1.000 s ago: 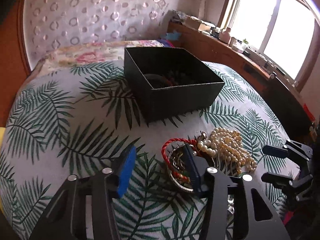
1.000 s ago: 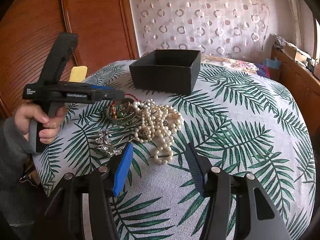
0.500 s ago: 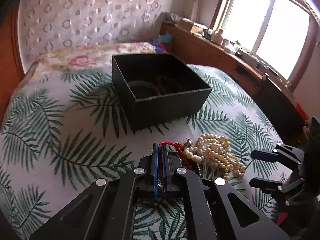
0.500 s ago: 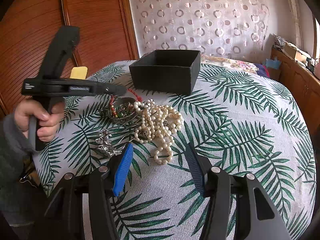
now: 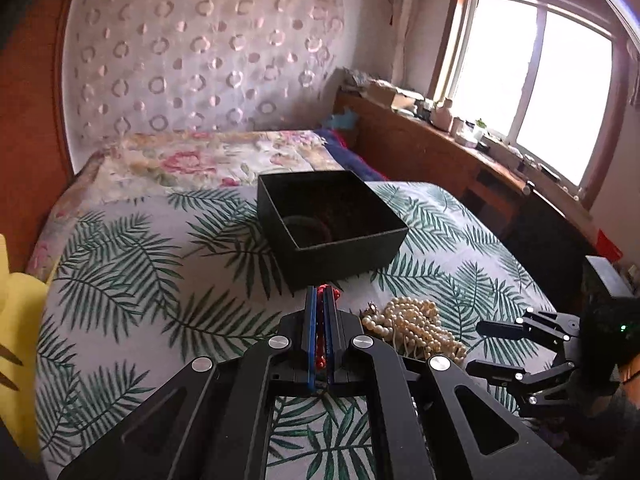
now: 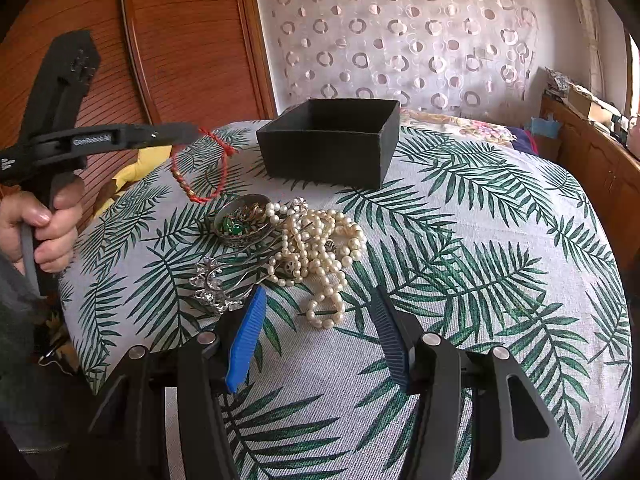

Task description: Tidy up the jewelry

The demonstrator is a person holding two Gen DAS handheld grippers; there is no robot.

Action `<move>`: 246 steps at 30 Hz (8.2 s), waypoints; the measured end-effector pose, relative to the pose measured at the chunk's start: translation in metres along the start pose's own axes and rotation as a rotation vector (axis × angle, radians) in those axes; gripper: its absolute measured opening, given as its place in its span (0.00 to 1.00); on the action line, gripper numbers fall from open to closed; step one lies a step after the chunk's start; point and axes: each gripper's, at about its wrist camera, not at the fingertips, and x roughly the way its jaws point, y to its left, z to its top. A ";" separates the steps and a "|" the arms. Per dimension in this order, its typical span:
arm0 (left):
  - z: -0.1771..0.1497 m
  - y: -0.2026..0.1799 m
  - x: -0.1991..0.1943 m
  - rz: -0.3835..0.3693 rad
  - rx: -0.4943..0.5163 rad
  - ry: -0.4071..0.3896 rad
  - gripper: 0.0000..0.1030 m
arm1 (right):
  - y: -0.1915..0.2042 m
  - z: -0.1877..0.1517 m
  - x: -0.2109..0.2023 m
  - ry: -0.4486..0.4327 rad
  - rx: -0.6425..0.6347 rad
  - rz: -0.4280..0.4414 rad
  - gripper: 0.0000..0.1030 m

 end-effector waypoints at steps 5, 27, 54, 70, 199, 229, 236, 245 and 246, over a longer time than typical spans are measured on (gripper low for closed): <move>-0.007 0.004 -0.012 0.018 -0.014 -0.023 0.02 | 0.001 0.000 0.001 0.011 -0.013 -0.004 0.55; -0.028 0.009 -0.022 0.029 -0.025 -0.032 0.02 | 0.001 0.013 0.026 0.150 -0.118 -0.067 0.11; -0.007 -0.002 -0.038 0.035 0.005 -0.103 0.02 | 0.009 0.092 -0.053 -0.136 -0.169 -0.048 0.11; 0.016 -0.011 -0.038 0.034 0.040 -0.139 0.02 | 0.005 0.141 -0.087 -0.244 -0.203 -0.103 0.11; -0.045 -0.029 0.048 0.049 0.155 0.187 0.55 | -0.001 0.005 0.006 0.025 -0.012 0.028 0.55; -0.060 0.010 -0.022 0.106 0.044 0.025 0.56 | 0.041 0.017 0.033 0.122 -0.045 0.068 0.71; -0.063 0.014 -0.025 0.106 0.030 0.016 0.56 | 0.050 0.026 0.050 0.147 -0.070 0.053 0.74; -0.065 0.017 -0.025 0.108 0.023 0.016 0.56 | 0.059 0.033 0.062 0.167 -0.152 -0.006 0.76; -0.065 0.017 -0.025 0.108 0.022 0.016 0.56 | 0.061 0.033 0.063 0.170 -0.164 -0.016 0.76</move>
